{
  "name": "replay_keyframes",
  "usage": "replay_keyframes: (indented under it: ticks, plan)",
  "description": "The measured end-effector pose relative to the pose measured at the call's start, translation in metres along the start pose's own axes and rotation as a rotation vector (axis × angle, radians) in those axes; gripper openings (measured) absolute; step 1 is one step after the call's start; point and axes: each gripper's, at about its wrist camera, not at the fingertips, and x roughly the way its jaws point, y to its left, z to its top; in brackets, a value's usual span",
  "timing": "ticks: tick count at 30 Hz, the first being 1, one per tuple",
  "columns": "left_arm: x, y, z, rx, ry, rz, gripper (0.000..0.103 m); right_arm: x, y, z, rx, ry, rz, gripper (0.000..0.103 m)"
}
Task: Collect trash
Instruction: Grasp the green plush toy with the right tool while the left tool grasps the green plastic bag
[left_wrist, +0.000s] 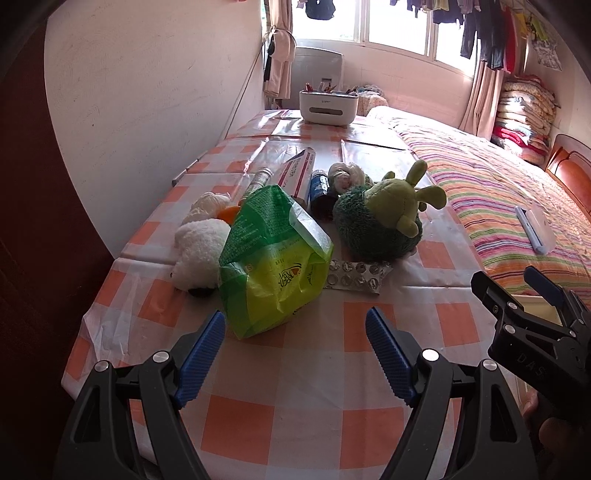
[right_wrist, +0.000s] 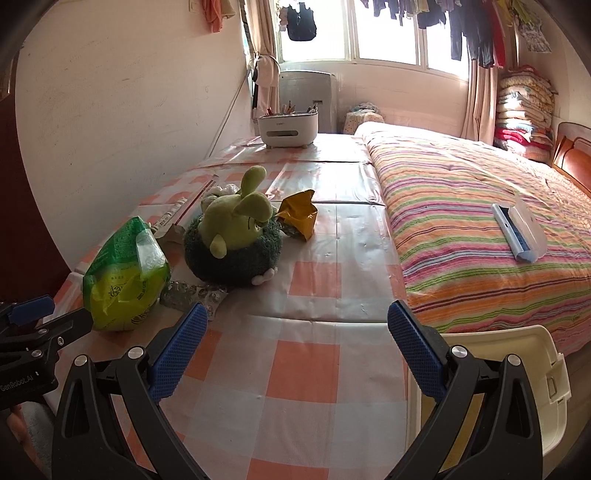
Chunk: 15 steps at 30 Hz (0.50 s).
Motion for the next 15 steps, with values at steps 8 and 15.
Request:
replay_keyframes:
  ticks: [8, 15]
  plan:
    - [0.006, 0.015, 0.008, -0.058, -0.004, 0.012, 0.076, 0.036, 0.013, 0.021, -0.059, 0.005, 0.050, 0.097]
    - [0.020, 0.028, 0.018, -0.108, 0.015, 0.016, 0.076, 0.089, 0.030, 0.043, -0.089, 0.092, 0.084, 0.097]
